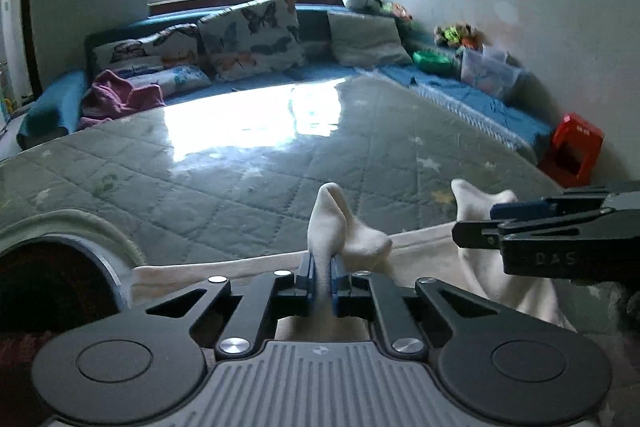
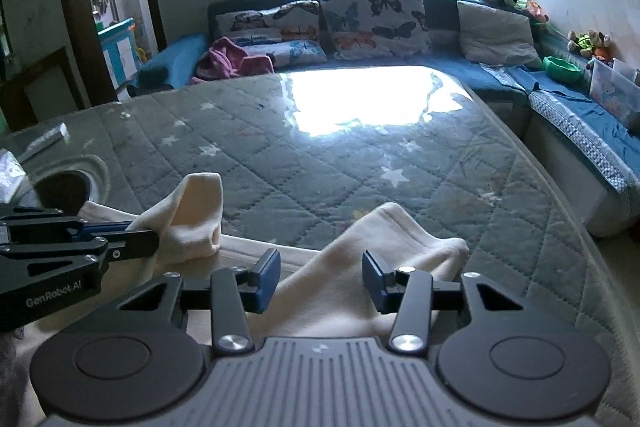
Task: Fold clothes
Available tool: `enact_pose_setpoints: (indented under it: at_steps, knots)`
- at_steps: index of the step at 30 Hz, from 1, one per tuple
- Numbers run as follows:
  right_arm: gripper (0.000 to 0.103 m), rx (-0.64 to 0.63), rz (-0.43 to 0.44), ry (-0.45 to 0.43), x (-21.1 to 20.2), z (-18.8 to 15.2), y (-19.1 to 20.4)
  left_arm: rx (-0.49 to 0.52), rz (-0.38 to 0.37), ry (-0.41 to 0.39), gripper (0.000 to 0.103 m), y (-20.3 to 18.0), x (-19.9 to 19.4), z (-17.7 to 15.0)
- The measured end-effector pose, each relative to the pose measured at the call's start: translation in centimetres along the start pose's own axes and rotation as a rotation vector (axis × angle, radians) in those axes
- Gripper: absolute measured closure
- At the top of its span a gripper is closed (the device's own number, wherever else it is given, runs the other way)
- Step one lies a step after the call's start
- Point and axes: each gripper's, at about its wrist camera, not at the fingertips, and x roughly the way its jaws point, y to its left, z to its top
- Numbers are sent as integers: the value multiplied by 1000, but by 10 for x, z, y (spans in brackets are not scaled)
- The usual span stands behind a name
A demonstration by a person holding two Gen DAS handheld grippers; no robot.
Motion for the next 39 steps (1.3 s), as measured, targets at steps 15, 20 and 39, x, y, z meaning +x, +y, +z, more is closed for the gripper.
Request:
enact_pose_setpoints:
  at_steps: [15, 20, 39]
  knots:
    - [66, -10, 58, 38, -5, -10, 17, -269, 173, -231, 95, 83, -150, -30]
    - [73, -16, 64, 49, -14, -19, 20, -365, 265, -235, 95, 111, -198, -70]
    - [101, -26, -2, -24, -94, -69, 0, -501, 421, -132, 95, 152, -230, -152]
